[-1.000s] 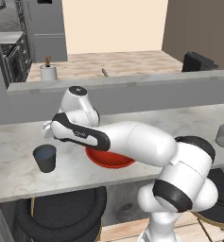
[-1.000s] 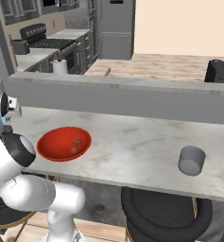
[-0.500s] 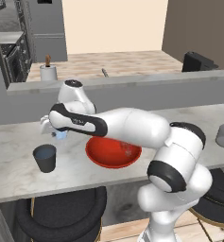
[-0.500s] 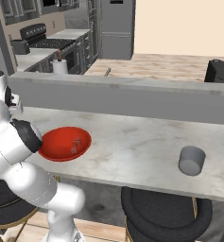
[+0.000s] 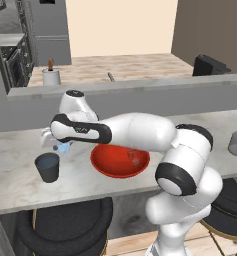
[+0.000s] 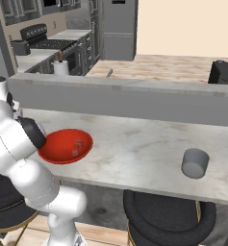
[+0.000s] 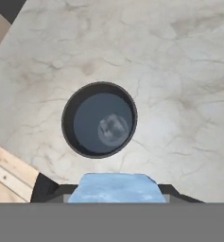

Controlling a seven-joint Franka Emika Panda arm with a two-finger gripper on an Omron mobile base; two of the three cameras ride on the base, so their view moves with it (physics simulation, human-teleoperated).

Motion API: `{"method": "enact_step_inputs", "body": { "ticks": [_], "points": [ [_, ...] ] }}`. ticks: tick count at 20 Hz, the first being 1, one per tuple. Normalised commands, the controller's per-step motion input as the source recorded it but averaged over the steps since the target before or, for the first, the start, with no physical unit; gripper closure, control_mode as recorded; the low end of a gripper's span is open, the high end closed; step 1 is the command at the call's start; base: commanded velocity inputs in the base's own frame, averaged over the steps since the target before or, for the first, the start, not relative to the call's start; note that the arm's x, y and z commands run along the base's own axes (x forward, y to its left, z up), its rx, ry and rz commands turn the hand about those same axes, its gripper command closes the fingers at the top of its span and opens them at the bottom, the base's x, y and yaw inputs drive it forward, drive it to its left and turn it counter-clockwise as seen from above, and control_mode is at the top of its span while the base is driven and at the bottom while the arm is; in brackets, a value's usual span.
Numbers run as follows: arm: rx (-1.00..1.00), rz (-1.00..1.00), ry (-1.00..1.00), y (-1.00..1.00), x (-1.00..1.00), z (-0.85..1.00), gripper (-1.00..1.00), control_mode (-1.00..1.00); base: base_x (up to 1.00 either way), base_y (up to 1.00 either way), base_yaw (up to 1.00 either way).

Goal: There are four ice cubes in the ice bowl. Place two ice cubes in each glass of water.

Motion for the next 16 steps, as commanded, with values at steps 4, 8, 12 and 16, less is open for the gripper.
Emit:
{"method": "enact_step_inputs", "body": {
  "ticks": [4, 8, 12, 16],
  "points": [
    [0.0, 0.0, 0.02, 0.26, 0.01, -0.13, 1.0, -1.0, 0.0, 0.0, 0.0],
    [0.0, 0.0, 0.0, 0.42, 0.14, -0.02, 1.0, -1.0, 0.0, 0.0, 0.0],
    [0.0, 0.0, 0.0, 0.19, 0.11, -0.2, 1.0, -1.0, 0.0, 0.0, 0.0],
    [0.0, 0.0, 0.0, 0.0, 0.01, -0.27, 1.0, -1.0, 0.0, 0.0, 0.0]
  ]
}}
